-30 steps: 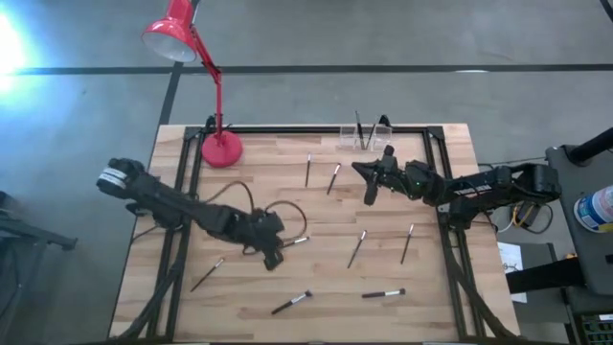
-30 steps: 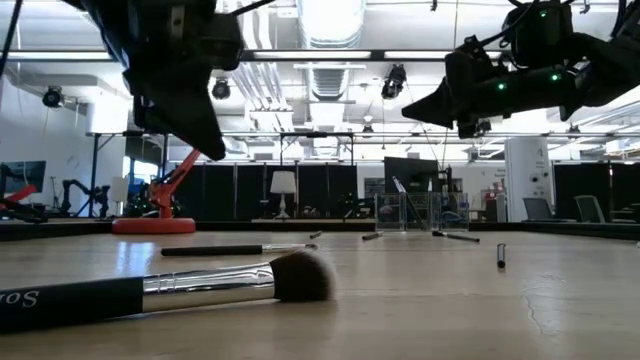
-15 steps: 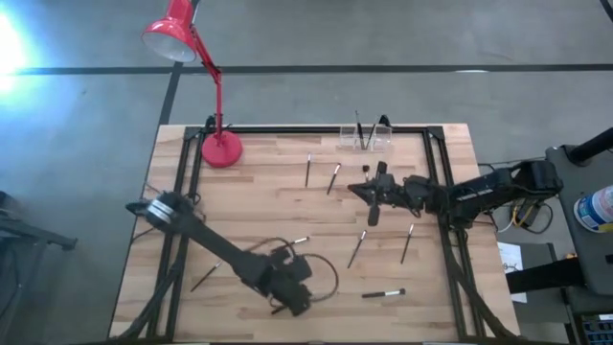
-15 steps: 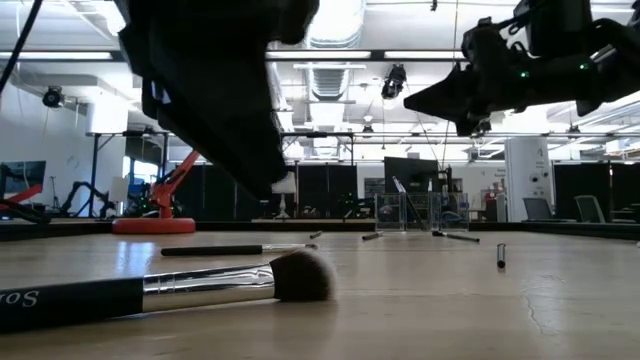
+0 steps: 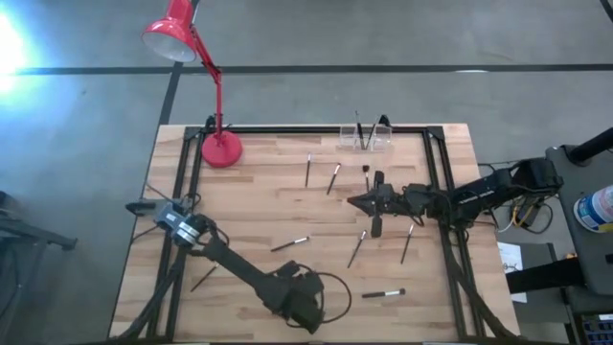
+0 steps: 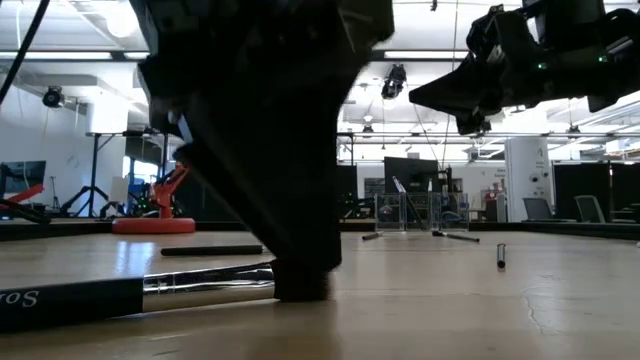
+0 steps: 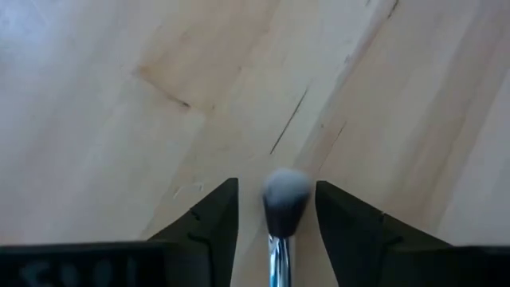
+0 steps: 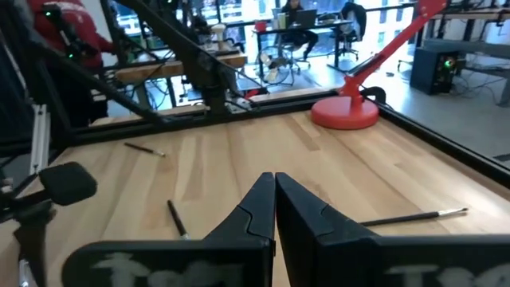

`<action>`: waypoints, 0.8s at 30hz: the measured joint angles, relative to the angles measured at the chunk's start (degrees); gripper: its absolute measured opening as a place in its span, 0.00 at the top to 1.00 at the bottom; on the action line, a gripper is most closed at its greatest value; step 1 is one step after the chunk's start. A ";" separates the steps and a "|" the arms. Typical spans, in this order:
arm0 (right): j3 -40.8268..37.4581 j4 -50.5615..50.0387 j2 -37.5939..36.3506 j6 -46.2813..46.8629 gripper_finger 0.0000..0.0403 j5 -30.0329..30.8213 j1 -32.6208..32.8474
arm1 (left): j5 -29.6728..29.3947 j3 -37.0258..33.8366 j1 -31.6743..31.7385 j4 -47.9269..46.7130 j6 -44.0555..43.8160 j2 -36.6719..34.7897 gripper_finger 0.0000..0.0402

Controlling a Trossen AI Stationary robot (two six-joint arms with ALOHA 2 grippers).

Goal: Put items in baskets/containers
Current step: Put the powder brush into the transparent organizer

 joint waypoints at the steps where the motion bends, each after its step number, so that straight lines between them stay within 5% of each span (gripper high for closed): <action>1: 0.00 0.00 0.00 0.00 0.98 0.02 0.34 | 0.02 -0.02 -0.02 0.05 0.00 0.24 0.60; 8: 0.00 -1.57 0.02 -0.02 0.98 1.25 0.93 | 0.42 -2.65 0.16 1.41 -0.08 0.00 0.63; 16: 0.00 -5.15 0.04 -0.41 0.98 1.53 0.90 | -2.32 -3.35 0.43 0.80 5.03 -0.21 0.96; 24: 0.00 -5.60 0.04 -0.49 0.98 1.51 0.88 | -3.99 -14.59 4.58 4.25 10.76 -10.73 0.99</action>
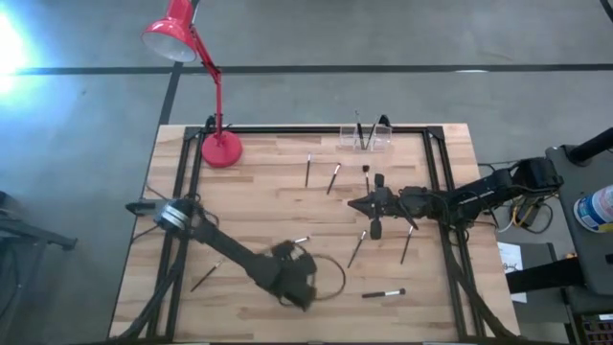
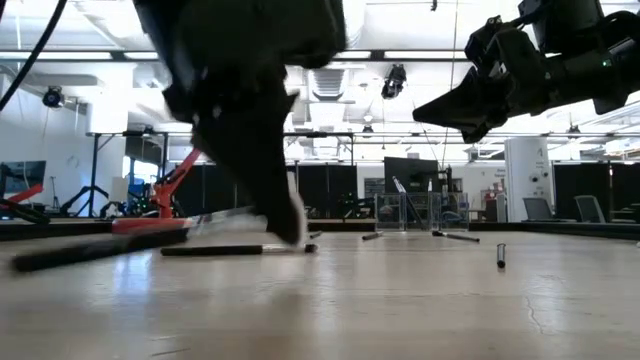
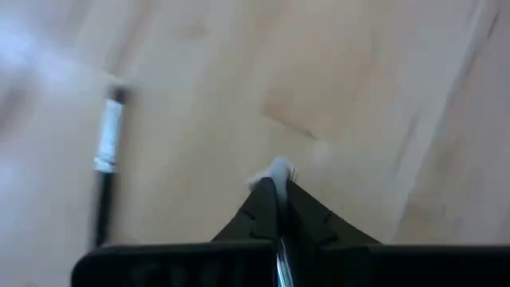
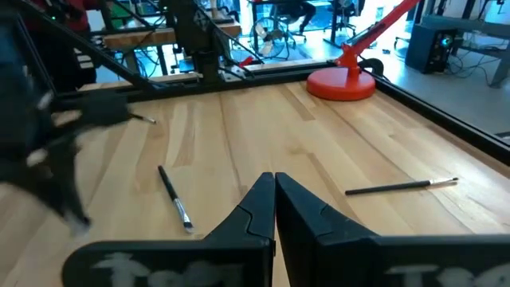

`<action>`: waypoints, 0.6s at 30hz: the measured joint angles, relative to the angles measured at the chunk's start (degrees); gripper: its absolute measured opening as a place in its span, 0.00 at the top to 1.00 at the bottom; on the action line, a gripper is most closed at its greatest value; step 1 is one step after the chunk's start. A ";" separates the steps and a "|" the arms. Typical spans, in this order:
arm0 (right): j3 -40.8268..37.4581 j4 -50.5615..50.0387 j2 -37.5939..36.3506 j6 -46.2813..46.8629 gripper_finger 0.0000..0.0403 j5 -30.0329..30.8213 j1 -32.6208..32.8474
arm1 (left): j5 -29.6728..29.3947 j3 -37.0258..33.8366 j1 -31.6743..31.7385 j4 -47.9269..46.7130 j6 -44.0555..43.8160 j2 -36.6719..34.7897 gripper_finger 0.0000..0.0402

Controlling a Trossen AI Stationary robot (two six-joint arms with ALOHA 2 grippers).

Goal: Put items in baskets/containers
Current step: Put the powder brush into the transparent organizer

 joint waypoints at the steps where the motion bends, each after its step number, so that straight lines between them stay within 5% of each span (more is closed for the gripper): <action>1: 0.00 -0.06 0.00 -0.09 0.98 0.00 0.00 | -0.29 -3.05 0.79 2.42 0.37 -2.45 0.99; 6: 0.00 -0.54 0.02 -1.13 0.98 0.00 0.00 | -0.50 -24.11 5.46 26.55 3.17 -16.21 1.00; 12: 0.00 -0.15 1.89 -0.56 0.98 -0.02 -0.02 | -0.05 -49.72 13.01 67.59 12.83 -27.65 1.00; 18: 1.68 5.54 9.06 3.83 0.98 -0.12 -0.37 | 11.36 -64.94 26.17 97.23 22.33 -31.75 1.00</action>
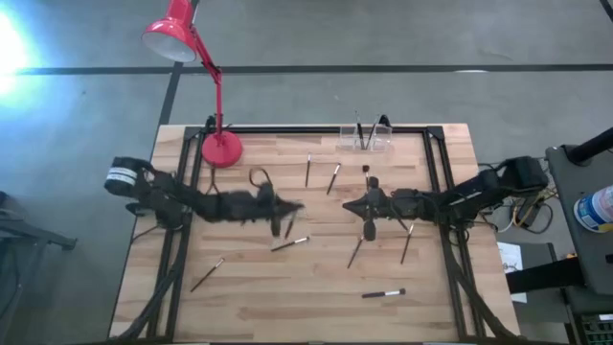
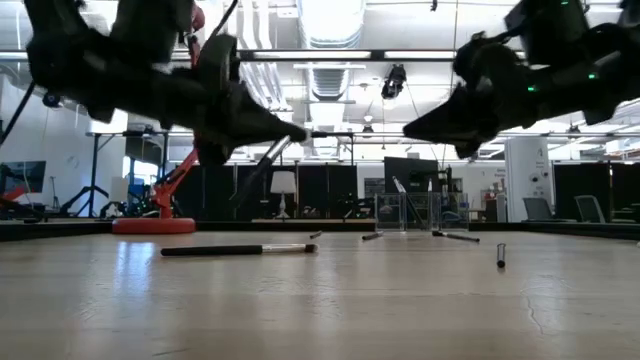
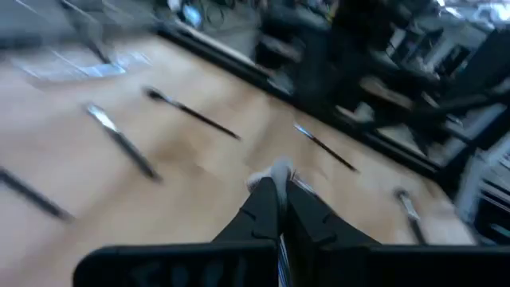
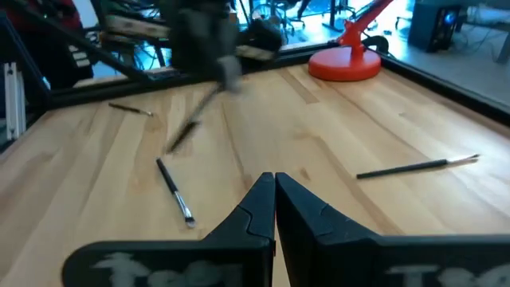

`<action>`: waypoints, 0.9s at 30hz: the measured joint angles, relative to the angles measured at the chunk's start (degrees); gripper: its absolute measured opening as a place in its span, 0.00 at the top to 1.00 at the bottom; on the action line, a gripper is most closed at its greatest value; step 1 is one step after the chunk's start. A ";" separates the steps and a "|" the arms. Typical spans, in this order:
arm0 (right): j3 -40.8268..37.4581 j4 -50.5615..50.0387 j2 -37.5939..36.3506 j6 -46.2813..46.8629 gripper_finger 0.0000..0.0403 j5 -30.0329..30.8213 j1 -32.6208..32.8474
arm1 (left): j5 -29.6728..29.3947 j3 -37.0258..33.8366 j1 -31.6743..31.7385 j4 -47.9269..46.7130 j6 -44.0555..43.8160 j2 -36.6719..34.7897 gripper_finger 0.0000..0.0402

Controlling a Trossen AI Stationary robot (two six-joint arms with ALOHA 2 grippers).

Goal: Put items in baskets/containers
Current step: Put the powder brush into the transparent organizer

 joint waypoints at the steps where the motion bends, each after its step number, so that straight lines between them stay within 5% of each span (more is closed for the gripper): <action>1: 1.12 0.89 1.72 0.65 0.98 -0.13 -0.28 | 1.85 -1.09 2.42 2.40 1.29 -0.08 1.00; 8: 12.97 1.00 14.08 3.26 0.98 -2.54 -2.78 | 14.31 -0.68 14.08 8.74 8.21 -0.19 1.00; 27: 29.57 0.65 23.10 6.97 0.62 -3.74 -7.02 | 21.79 2.46 14.65 15.17 16.67 -0.54 1.00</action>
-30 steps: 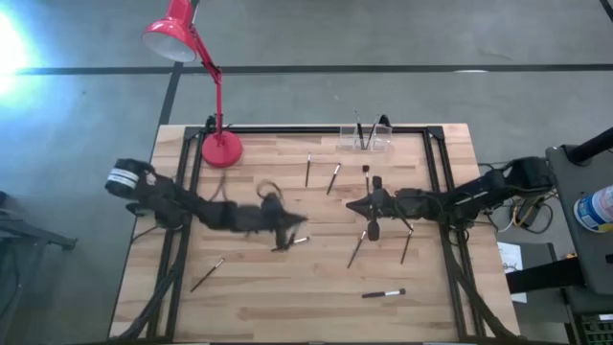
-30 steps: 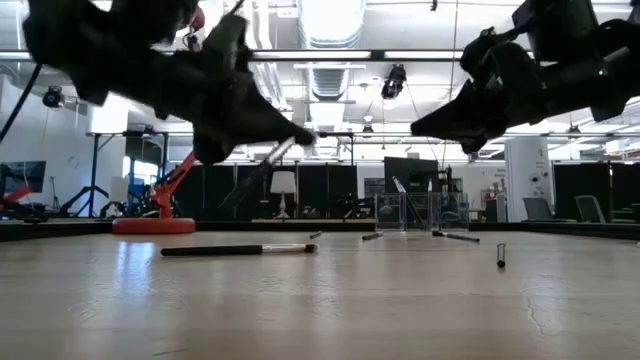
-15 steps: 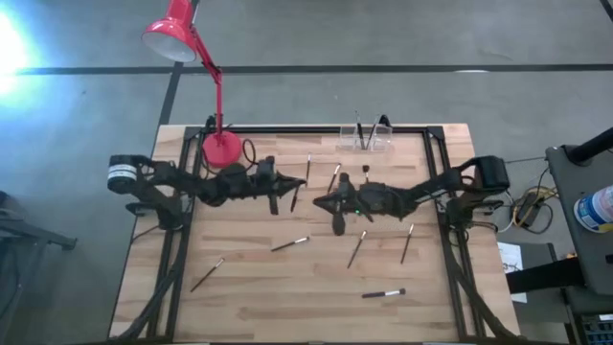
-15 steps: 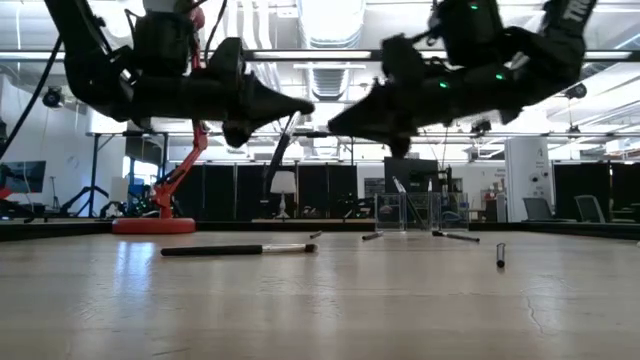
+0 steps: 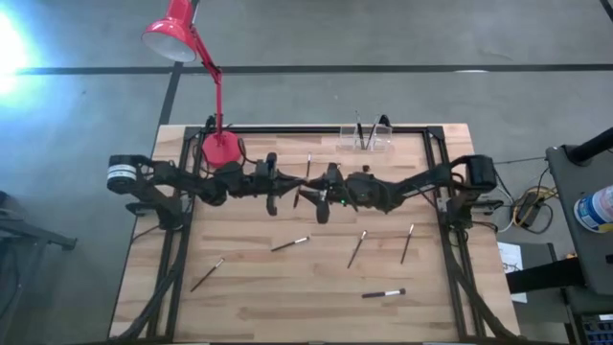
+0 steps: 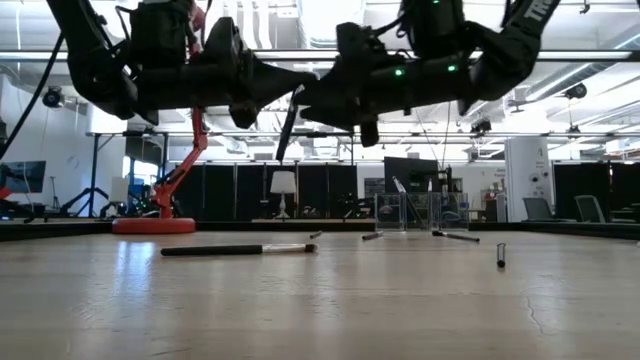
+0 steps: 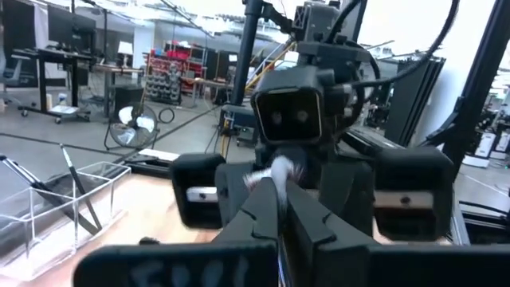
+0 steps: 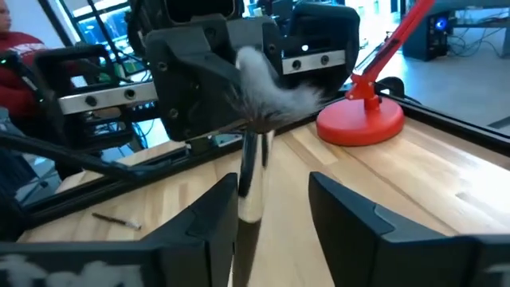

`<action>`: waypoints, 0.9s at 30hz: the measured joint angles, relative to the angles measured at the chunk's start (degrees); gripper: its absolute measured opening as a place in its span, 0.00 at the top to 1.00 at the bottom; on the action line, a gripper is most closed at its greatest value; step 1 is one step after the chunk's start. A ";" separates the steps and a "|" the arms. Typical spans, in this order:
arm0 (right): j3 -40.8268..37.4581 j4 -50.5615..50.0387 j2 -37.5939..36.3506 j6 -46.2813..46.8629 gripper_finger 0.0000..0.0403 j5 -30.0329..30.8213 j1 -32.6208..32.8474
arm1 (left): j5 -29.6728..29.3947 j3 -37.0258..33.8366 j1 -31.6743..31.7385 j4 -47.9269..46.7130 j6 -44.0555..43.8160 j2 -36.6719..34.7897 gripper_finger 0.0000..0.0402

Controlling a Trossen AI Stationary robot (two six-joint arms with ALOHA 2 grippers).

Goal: Put items in baskets/containers
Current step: Put the powder brush into the transparent organizer

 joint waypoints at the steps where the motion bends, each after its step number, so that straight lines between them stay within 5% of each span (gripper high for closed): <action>1: 0.81 0.00 0.77 0.00 0.62 0.34 -0.08 | -0.01 0.00 0.00 0.11 0.00 -0.01 1.00; 7: 5.75 0.76 4.70 -2.37 0.68 0.58 -0.39 | -0.02 0.02 0.00 0.59 -0.04 -0.02 1.00; 14: 6.81 -1.47 4.53 -5.76 0.92 0.52 -0.39 | -2.53 0.00 0.18 0.23 -3.35 -0.20 0.96; 21: 3.15 -3.24 0.58 -6.55 0.93 0.50 -2.08 | -2.86 -0.74 1.85 -7.70 -4.23 -7.19 0.83; 27: -1.55 -11.91 -9.15 -9.16 0.93 1.44 -9.95 | 0.27 -5.04 4.19 -9.84 0.98 -14.13 0.82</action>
